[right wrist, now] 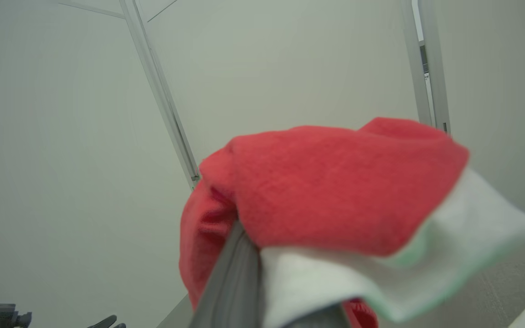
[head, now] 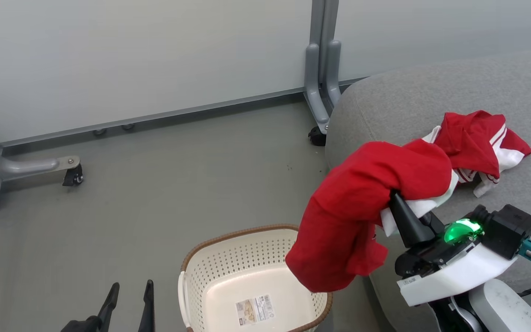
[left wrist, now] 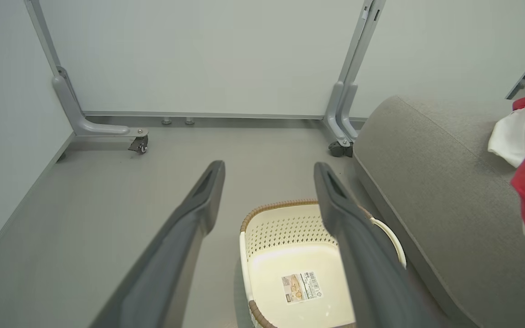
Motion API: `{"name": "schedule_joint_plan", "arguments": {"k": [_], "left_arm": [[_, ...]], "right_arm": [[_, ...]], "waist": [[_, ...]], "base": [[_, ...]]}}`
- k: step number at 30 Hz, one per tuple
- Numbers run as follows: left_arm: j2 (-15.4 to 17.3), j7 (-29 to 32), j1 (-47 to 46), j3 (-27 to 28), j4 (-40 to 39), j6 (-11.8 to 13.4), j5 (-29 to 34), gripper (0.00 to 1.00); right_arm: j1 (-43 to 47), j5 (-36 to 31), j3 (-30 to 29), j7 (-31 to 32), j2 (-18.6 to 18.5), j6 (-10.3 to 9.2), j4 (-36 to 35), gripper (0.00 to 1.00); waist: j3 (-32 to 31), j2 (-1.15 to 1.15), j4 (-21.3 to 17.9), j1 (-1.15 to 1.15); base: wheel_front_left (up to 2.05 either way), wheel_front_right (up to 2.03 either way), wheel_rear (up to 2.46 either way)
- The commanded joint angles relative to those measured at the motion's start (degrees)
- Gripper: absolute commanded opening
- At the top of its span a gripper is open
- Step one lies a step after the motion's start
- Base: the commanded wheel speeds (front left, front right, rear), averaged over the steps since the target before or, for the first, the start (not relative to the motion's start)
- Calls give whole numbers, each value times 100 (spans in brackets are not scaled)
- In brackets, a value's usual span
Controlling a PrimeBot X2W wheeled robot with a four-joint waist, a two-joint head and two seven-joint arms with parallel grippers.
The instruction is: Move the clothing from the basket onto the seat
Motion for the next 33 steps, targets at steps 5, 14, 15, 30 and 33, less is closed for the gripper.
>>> {"name": "schedule_joint_plan", "arguments": {"k": [5, 14, 15, 30, 33], "left_arm": [[70, -1, -99, -194, -56, -14, -91, 100], [-30, -1, -209, -306, -108, -14, -143, 100], [-32, -1, -230, -337, -102, -13, -139, 100], [87, -1, -651, -622, -101, -13, -165, 100], [140, -1, -807, -833, -16, -13, -187, 100]], "right_arm": [[45, -13, -102, -1, -13, -4, -39, 0], [-8, -51, -230, -1, -17, -3, -69, 0], [-12, -60, -254, -1, -17, -3, -73, 0], [228, -194, -906, -1, 165, -3, -183, 0], [402, -286, -1242, -1, 284, -3, -293, 0]], "waist": [[85, 0, -405, 0], [240, 0, -1234, 0], [266, 0, -1345, 0], [705, 0, -2594, 0], [787, 0, -2656, 0]], "base": [[0, 0, 0], [0, 0, 0], [0, 0, 0], [0, 0, 0], [0, 0, 0]]}}
